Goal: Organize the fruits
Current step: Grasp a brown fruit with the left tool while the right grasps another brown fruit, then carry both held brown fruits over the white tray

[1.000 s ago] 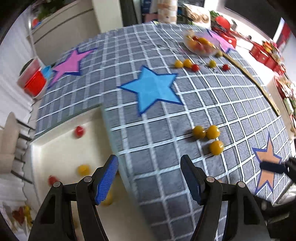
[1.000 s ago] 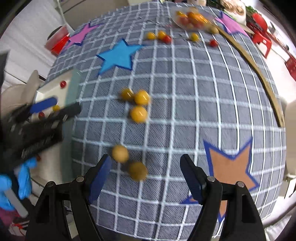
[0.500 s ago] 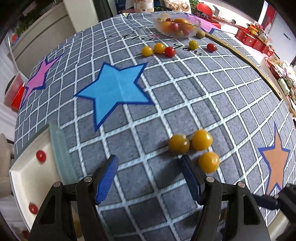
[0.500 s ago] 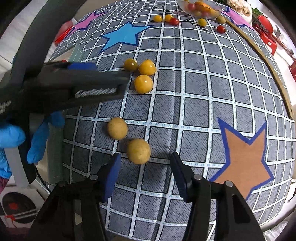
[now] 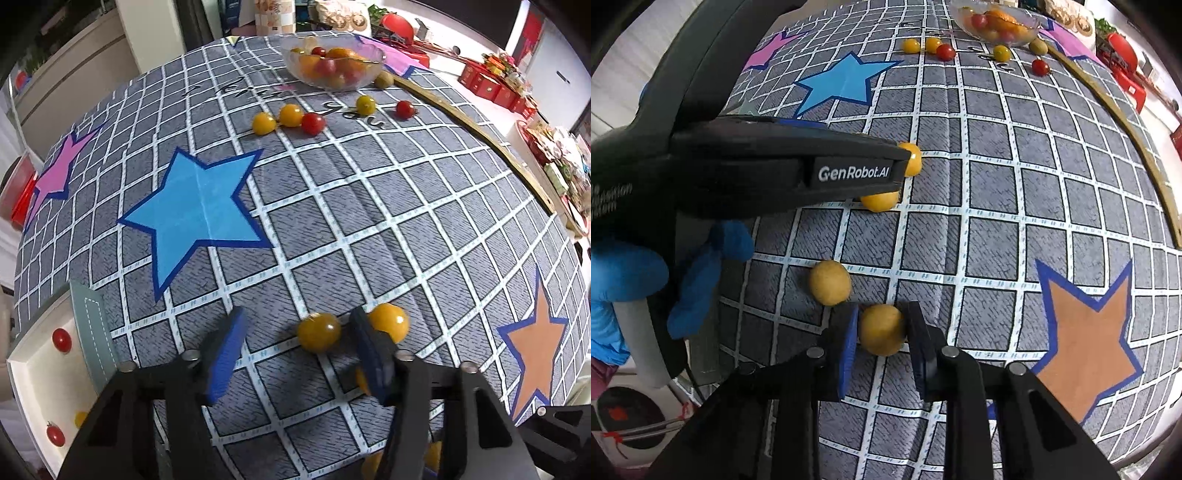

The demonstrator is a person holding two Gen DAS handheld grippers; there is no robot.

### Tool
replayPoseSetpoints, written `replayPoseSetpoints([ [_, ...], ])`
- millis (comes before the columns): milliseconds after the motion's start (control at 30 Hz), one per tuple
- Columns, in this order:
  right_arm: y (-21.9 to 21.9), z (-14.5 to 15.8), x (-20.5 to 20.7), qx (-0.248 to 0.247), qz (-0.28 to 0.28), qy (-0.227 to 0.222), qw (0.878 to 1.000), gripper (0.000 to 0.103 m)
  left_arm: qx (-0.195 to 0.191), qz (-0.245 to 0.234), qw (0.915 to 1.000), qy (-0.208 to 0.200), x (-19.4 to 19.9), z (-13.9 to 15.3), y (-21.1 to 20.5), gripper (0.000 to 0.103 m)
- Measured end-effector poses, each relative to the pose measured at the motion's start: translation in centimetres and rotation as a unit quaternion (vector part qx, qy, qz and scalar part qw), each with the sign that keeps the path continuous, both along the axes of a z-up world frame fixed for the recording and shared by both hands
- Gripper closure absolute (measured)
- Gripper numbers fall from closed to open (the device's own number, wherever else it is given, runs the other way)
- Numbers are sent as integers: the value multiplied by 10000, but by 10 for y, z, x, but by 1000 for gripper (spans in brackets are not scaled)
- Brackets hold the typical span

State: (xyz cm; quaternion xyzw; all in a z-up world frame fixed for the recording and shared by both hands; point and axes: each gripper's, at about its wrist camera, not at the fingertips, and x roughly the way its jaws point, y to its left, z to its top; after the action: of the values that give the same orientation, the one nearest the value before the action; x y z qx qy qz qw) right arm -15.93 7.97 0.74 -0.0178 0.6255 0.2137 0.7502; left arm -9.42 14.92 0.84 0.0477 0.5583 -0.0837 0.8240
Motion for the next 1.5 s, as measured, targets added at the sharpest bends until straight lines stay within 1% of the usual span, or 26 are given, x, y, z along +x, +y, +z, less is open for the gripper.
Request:
replayPoseSetpoints([
  [67, -4, 4, 7, 87, -49, 49, 9999, 75, -14, -38, 10000, 5, 0, 1, -2, 69],
  [133, -12, 6, 12, 193, -133, 110, 9997, 75, -44, -28, 10000, 24, 0, 2, -2, 80],
  [267, -26, 7, 20, 280, -307, 221, 9989, 75, -275, 85, 9995, 153, -4, 4, 8, 80],
  [400, -40, 12, 31, 329, -440, 283, 9981, 75, -511, 348, 9978, 239, -13, 10, 23, 80],
  [533, -56, 17, 33, 391, -589, 372, 9968, 75, -564, 528, 9968, 205, -26, 21, 35, 80],
  [600, -60, 19, 34, 395, -634, 401, 9964, 75, -550, 599, 9965, 186, -34, 28, 41, 80],
  [633, -71, 19, 31, 404, -631, 409, 9963, 75, -521, 643, 9964, 183, -38, 32, 44, 80],
  [667, -70, 23, 29, 398, -638, 415, 9963, 75, -501, 668, 9963, 183, -41, 34, 46, 80],
  [767, -60, 23, 18, 349, -624, 431, 9965, 75, -449, 799, 9956, 186, -55, 44, 57, 80],
  [900, -50, 35, 16, 297, -541, 411, 9972, 75, -456, 1054, 9932, 206, -74, 55, 77, 80],
  [1033, -36, 45, 13, 305, -466, 413, 9976, 75, -404, 1328, 9899, 288, -93, 59, 100, 80],
  [1333, 8, 77, 11, 354, -44, 308, 9989, 74, -177, 1961, 9793, 462, -130, 59, 148, 80],
  [1500, 42, 91, 11, 402, 227, 276, 9986, 74, -231, 2308, 9712, 545, -142, 59, 171, 80],
])
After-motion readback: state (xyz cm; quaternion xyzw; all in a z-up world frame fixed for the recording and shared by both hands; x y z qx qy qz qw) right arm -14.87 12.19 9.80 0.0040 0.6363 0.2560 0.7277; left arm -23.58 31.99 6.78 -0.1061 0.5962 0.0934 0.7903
